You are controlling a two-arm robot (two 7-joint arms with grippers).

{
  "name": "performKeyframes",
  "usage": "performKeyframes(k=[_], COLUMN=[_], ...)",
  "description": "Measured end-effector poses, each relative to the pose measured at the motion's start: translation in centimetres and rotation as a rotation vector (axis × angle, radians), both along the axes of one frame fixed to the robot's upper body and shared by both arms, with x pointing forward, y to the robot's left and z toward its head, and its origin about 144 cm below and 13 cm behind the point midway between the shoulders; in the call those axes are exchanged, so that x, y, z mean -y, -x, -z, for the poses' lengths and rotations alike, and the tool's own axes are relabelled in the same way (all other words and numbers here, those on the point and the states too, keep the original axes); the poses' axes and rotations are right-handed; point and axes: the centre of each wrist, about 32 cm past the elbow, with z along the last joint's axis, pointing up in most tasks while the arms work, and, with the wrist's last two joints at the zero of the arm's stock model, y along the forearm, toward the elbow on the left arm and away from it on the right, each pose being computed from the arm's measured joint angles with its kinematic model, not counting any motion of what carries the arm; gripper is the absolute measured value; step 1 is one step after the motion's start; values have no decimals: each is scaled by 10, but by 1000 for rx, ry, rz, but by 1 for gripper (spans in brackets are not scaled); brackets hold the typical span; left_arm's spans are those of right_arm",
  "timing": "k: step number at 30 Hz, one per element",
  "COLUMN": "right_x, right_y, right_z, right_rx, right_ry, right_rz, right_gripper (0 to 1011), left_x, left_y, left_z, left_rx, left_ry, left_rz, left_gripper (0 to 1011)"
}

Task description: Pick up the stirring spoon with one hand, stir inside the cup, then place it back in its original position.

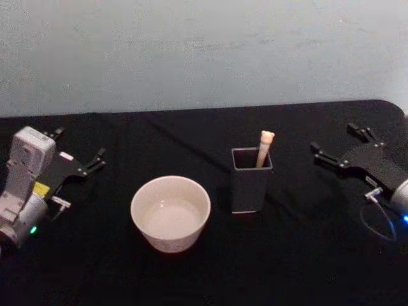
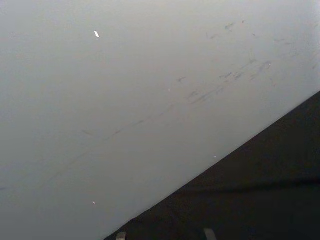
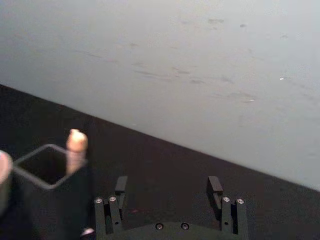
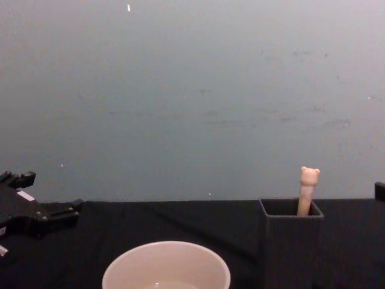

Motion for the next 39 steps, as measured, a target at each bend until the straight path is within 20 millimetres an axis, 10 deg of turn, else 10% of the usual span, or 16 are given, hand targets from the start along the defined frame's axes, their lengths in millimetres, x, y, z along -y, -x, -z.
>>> performKeyframes(k=[15,39], right_x=[-9,-49], right_y=[22,-16], right_z=[-9,-4], right_rx=[-84,-80], right_ry=[-83,-89], right_rz=[-190,-230], right_gripper=[1002,1002], left_x=[0,0], left_y=[0,0], left_z=[0,0], left_rx=[0,0], left_ry=[0,0], left_rz=[0,0], left_gripper=[1001,1001])
